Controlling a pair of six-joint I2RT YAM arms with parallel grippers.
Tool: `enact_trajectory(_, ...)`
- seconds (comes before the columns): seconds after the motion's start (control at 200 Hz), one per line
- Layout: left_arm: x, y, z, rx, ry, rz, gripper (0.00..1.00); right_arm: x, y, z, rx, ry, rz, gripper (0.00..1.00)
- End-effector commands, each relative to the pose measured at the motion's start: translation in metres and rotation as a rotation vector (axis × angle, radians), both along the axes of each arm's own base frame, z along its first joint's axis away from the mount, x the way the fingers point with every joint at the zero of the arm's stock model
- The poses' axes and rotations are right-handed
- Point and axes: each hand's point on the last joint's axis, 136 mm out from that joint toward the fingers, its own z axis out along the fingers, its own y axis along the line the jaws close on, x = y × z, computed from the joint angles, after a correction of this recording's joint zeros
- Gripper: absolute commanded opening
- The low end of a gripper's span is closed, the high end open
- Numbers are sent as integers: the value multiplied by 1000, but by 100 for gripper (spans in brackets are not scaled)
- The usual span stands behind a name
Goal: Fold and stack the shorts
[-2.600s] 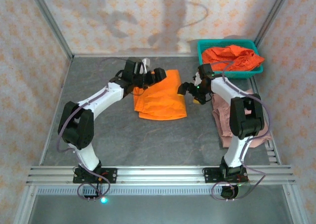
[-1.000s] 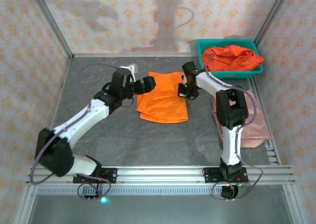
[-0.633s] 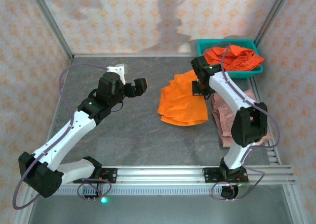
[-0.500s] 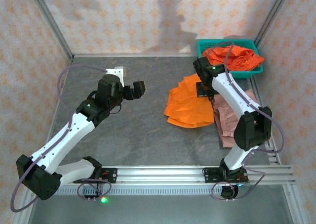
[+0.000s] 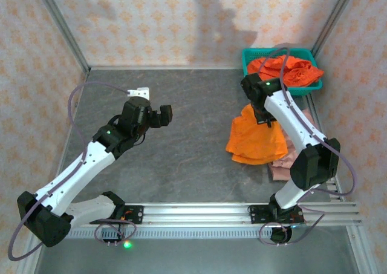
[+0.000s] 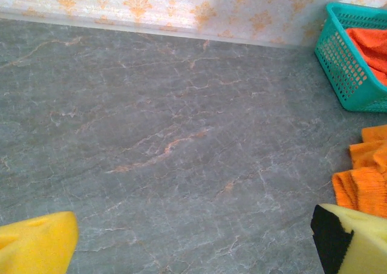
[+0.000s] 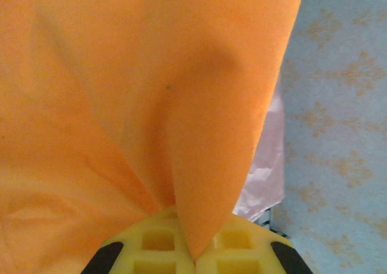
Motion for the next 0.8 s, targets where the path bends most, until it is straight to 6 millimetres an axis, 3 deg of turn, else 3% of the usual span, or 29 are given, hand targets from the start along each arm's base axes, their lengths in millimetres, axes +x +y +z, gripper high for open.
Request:
enact_trajectory(0.0, 2, -4, -3, 3, -12, -13, 100, -3, -18, 33, -110, -45, 3, 0)
enact_trajectory(0.225, 5, -3, 1, 1, -33, 2, 100, -4, -16, 55, -133, -76, 11, 0)
enact_trajectory(0.621, 10, -13, 1, -14, -22, -25, 100, -19, -40, 95, -264, -134, -33, 0)
enact_trajectory(0.796, 13, -14, 3, -21, -29, -25, 100, -20, -45, 104, -302, -149, -30, 0)
